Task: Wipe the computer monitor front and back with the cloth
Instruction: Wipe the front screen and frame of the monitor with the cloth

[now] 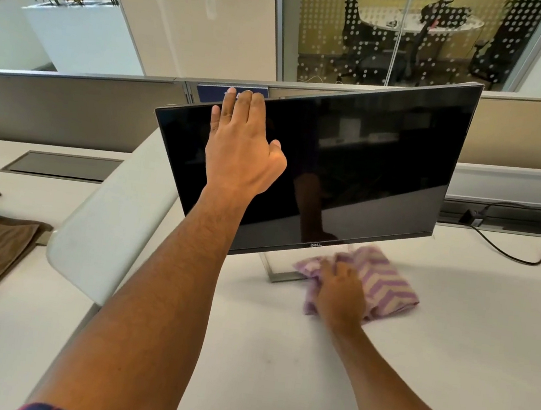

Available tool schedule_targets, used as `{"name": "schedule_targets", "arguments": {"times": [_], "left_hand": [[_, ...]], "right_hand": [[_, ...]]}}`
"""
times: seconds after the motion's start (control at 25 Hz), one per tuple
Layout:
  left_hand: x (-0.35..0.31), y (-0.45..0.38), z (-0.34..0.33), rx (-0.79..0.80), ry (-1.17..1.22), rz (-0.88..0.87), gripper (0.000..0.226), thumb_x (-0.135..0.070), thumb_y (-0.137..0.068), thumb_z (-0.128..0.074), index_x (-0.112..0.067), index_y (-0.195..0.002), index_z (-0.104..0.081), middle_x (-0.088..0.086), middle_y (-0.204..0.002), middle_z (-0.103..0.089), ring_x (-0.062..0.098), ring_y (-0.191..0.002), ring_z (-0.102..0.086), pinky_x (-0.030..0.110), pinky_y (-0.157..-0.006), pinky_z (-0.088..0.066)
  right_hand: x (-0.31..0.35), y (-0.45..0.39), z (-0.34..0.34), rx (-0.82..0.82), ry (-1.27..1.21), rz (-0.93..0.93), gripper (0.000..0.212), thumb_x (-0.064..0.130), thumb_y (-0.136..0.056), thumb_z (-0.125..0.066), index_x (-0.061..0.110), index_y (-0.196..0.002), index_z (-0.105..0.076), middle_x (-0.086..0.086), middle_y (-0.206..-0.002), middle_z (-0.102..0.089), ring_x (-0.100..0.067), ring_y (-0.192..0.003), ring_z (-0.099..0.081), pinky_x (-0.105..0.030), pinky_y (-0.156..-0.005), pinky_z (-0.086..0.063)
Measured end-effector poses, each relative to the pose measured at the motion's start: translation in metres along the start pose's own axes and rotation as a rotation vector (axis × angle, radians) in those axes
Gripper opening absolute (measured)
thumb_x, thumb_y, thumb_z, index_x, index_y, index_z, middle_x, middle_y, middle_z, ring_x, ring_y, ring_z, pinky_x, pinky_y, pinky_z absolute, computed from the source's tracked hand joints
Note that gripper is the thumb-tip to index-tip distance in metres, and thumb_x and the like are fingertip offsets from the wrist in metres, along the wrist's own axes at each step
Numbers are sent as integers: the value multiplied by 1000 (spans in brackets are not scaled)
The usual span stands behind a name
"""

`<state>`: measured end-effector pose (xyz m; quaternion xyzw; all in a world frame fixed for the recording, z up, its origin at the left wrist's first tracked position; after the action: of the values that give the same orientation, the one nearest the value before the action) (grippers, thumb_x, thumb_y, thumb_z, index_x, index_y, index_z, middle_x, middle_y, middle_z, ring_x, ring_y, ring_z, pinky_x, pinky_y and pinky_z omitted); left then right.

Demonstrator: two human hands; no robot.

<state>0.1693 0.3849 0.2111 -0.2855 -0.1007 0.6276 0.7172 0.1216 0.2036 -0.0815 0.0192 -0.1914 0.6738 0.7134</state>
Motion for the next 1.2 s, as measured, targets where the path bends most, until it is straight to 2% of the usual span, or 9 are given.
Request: {"name": "schedule_targets", "arguments": {"times": [0.08,0.2,0.32,0.48,0.56,0.72,0.88,1.0,1.2], "left_hand": [[1,-1,0,4,-5,-3,70,-35,-91,-53,-11,-152,-28,8,-161,-27,28,-153,-9,47,-125,-8],[2,-2,-3,-2,-18,-10,71,-36,-91,-53,-12,-153,-27,8,-161,-26,28,-153,-9,47,-125,-7],[2,-2,-4,-12,-9,-9,72,-36,-90,-53,-11,-152,-27,9,-161,-27,29,-153,-9,47,-125,-7],[1,-1,-3,-2,-10,-10,73,-35,-90,-54,-11,-153,-26,9,-162,-26,29,-153,-8,47,-125,-7],[2,-1,-3,1,-16,-10,73,-34,-90,-54,-11,-153,-26,9,-161,-26,29,-153,-8,48,-125,-7],[-2,0,0,16,-41,1,75,-35,-89,-53,-11,-154,-24,10,-162,-24,29,-153,-7,48,-125,-7],[-2,0,4,39,-72,-21,75,-34,-88,-55,-10,-152,-25,11,-160,-26,32,-153,-10,50,-124,-11],[-3,0,6,50,-95,-32,76,-34,-87,-57,-10,-152,-25,12,-159,-27,33,-152,-12,51,-123,-13],[-4,3,7,72,-109,-31,79,-35,-89,-56,-9,-155,-20,12,-162,-22,33,-153,-8,50,-124,-9]], "right_hand": [[38,13,-11,-32,-67,268,41,31,-68,-70,19,-107,-71,-4,-101,-65,-26,-95,-60,-31,-82,-45],[87,11,-13,160,-64,406,50,32,-83,-70,22,-132,-62,-5,-131,-58,-28,-123,-51,-35,-102,-45],[72,3,-13,222,-58,412,45,26,-95,-59,27,-139,-55,-3,-140,-51,-28,-126,-48,-39,-97,-48],[-12,-13,0,159,-72,225,37,33,-85,-52,32,-119,-65,-1,-126,-53,-31,-114,-56,-38,-85,-54],[-41,-17,11,160,59,107,45,33,-90,-59,26,-135,-59,-7,-138,-52,-33,-126,-52,-39,-94,-54],[-15,-4,15,195,110,-9,63,38,-96,-58,23,-154,-37,-9,-155,-39,-31,-137,-42,-37,-102,-48],[57,9,7,370,-32,240,46,33,-101,-50,31,-147,-47,1,-151,-43,-23,-136,-41,-33,-108,-38],[70,10,12,408,64,371,47,27,-104,-47,36,-150,-43,1,-155,-39,-29,-141,-37,-43,-105,-44],[3,15,39,395,44,84,49,36,-96,-61,31,-144,-51,-1,-139,-54,-25,-122,-55,-38,-98,-51]]}}
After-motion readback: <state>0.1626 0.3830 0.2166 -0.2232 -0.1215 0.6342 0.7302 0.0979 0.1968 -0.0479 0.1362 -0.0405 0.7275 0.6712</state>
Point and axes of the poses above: each hand's wrist, its own y-axis away from the middle knuckle, its own z-axis out of the back of the hand, x = y × z, the point moved 2 cm from there along -y, towards the middle knuckle
